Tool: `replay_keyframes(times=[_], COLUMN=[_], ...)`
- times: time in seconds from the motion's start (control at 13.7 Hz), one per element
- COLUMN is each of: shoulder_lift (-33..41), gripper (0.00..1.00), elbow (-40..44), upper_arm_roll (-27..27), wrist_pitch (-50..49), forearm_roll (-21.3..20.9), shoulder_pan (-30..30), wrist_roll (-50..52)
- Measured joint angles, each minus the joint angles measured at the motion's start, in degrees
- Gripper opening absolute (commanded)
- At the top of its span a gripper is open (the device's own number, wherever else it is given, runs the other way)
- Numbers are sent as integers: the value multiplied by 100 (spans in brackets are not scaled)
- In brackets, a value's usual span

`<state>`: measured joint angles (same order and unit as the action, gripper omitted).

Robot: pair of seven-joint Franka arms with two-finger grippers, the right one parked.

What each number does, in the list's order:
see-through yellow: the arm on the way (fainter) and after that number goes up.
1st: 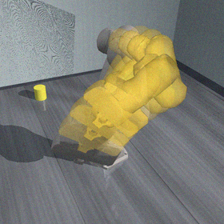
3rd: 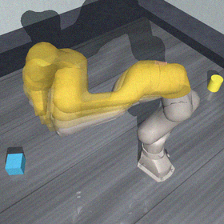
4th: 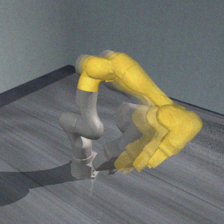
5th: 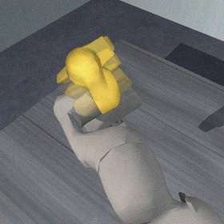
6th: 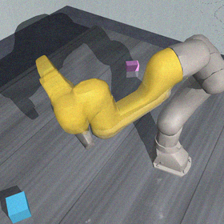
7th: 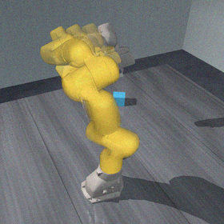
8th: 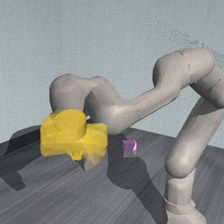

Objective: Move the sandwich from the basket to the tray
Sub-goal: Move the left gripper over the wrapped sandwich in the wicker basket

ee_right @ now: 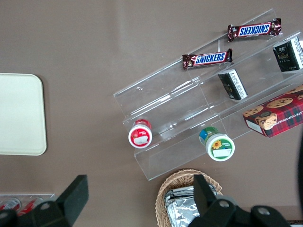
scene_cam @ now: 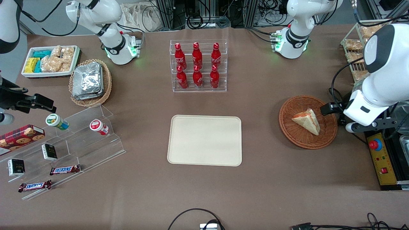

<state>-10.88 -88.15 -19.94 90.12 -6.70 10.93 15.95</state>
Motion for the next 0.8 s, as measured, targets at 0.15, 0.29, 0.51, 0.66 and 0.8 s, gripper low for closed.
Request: replay_keyframes(times=[0.15,0.29,0.51,0.66,0.8], shoulder_lift=[-60,-96,-212,-300,-304], gripper=[100,100,100,100,100], elbow=[47,63,36,-194,-673], upper_arm_roll=[4,12,34,37,38], wrist_pitch=[-6,-6,-48,7,493], forearm_roll=[-10,-19,-44,-44,-42], shoulder_pan=[1,8,18,20,51], wrist_roll=[18,316,1232,2207,2890])
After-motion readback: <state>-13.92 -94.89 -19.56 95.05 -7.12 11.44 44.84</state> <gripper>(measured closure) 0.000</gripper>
